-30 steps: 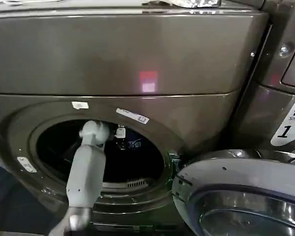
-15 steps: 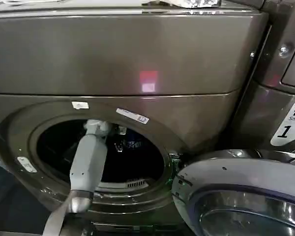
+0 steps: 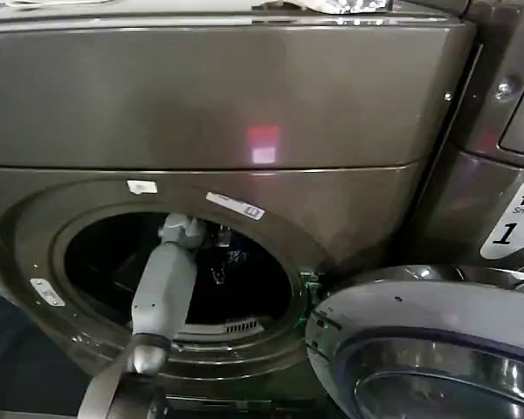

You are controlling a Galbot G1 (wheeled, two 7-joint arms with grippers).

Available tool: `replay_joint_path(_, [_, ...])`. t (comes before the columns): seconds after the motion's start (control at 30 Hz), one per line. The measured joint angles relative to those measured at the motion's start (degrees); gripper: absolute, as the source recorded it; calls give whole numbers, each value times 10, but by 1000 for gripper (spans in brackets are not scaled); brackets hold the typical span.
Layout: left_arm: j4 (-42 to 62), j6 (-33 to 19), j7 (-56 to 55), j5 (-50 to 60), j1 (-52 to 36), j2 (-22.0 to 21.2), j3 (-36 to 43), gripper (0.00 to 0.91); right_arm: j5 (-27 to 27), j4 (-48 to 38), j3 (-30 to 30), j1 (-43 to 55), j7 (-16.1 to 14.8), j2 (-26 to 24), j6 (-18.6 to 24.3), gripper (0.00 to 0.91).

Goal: Grasp the clothes from the dryer.

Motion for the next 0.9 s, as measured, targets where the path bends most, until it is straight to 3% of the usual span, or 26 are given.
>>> replay_joint_path(0.47, [36,14,-4,-22,0,2,-8,907,0,7,-10,4,0,4,0,907])
replay_joint_path(0.5, [38,14,-4,-22,-1,2,-8,580,0,7,-10,4,0,4,0,907])
replay_joint_path(0.53, [40,14,-4,-22,-1,2,-8,444,0,7,-10,4,0,4,0,907])
replay_joint_path(0.57, [42,13,-3,-23,-2,3,-9,159,0,7,-10,3,0,5,1,907])
replay_joint_path(0.6, [44,12,-2,-24,-2,4,-9,46,0,7,-10,3,0,5,1,907])
replay_joint_path(0.63, [46,12,-3,-25,-2,4,-9,0,0,7,-11,3,0,5,1,907])
replay_joint_path(0.9, [55,11,-6,-42,-3,9,-11,0,0,7,-11,1,0,3,1,907])
